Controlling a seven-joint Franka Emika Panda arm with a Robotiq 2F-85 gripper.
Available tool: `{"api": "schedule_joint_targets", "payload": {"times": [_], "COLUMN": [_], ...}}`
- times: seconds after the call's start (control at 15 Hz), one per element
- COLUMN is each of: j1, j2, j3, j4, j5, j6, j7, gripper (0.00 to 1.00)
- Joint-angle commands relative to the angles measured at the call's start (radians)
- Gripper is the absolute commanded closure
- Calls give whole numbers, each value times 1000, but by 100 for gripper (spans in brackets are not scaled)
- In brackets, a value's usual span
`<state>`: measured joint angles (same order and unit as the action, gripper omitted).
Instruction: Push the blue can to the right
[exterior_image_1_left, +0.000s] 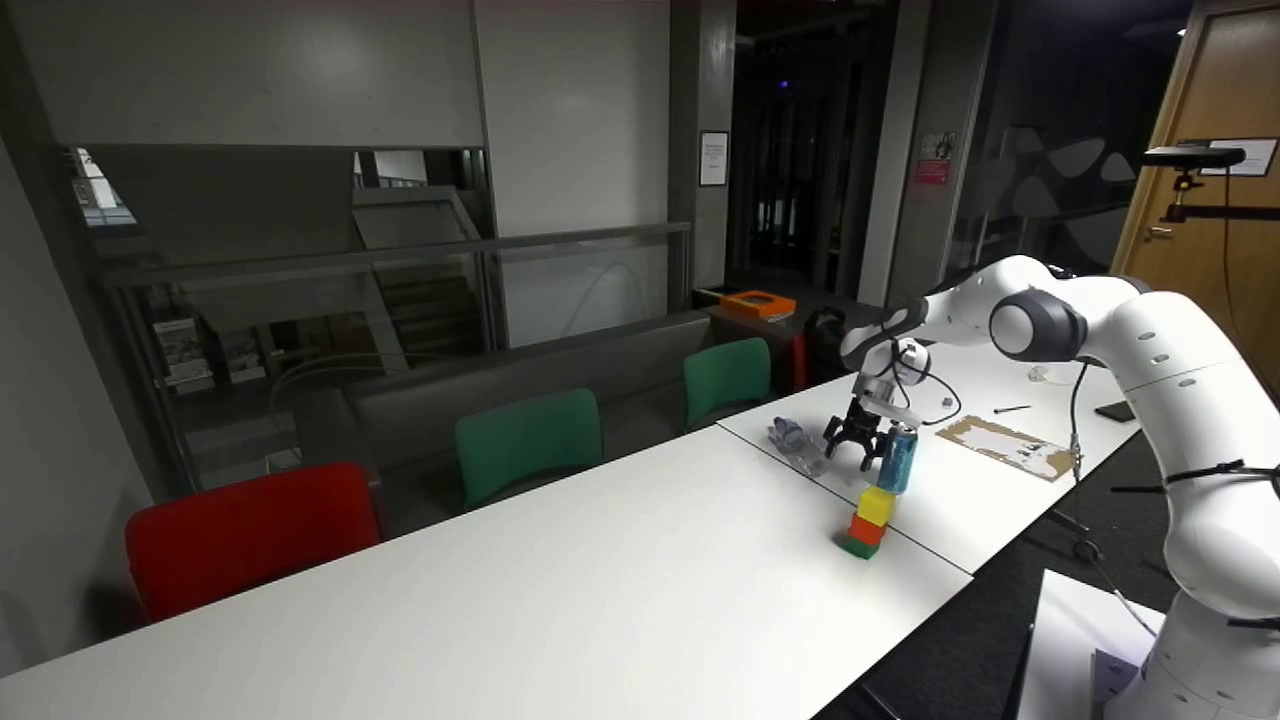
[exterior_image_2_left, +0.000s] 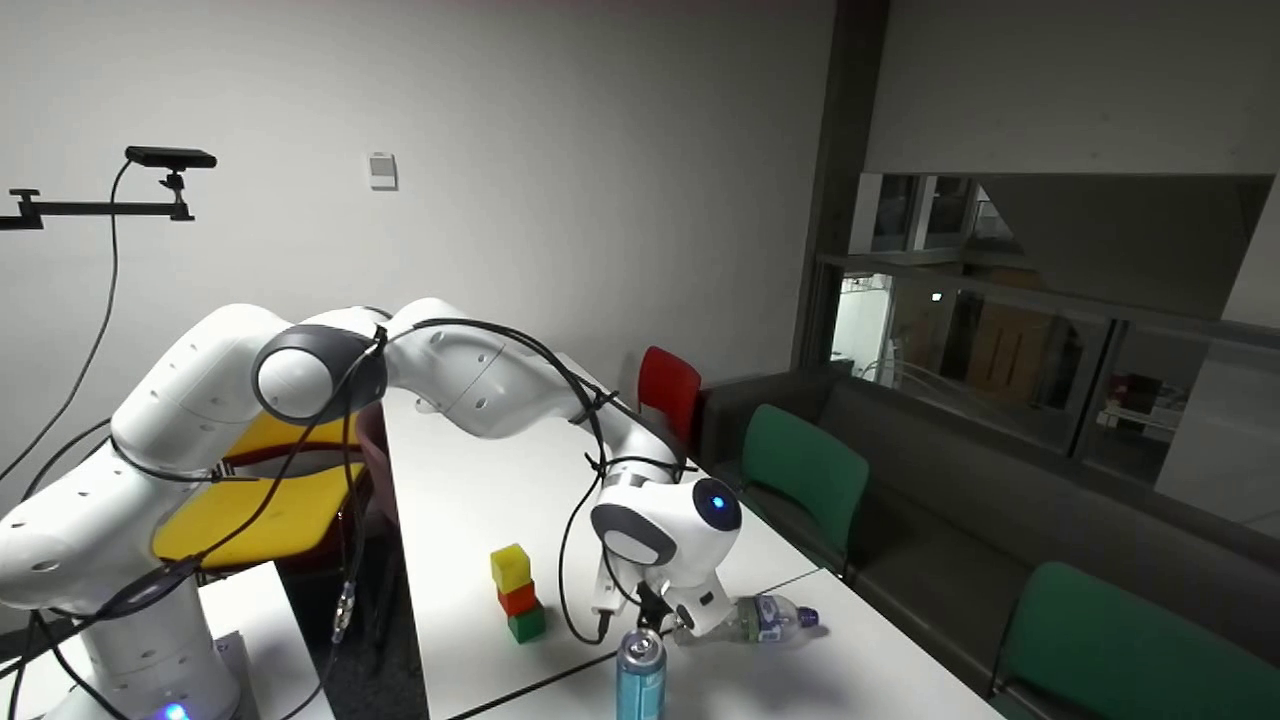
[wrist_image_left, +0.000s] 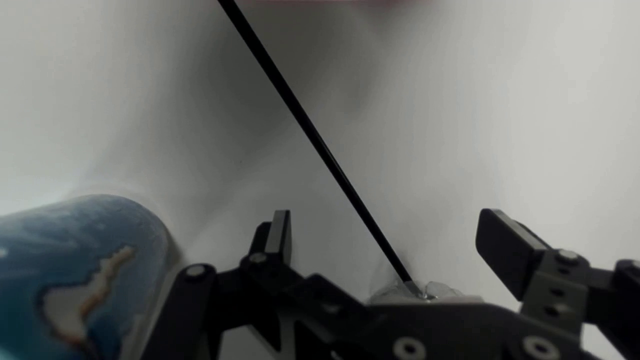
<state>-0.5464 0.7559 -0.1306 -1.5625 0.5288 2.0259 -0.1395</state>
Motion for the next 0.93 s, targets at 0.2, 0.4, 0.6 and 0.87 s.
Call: {"api": "schedule_joint_targets", "payload": {"times": [0.2, 0.4, 0.6, 0.87], "j1": [-24, -29, -29, -26], "j2": [-8, -2, 1, -1], "j3": [-5, -4, -5, -7], "j4": [-48, -49, -49, -50], "j5": [20, 18, 15, 12], "j6": [7, 5, 6, 9], "j7": [23, 24, 28, 34], "gripper": [0, 0, 0, 0]}}
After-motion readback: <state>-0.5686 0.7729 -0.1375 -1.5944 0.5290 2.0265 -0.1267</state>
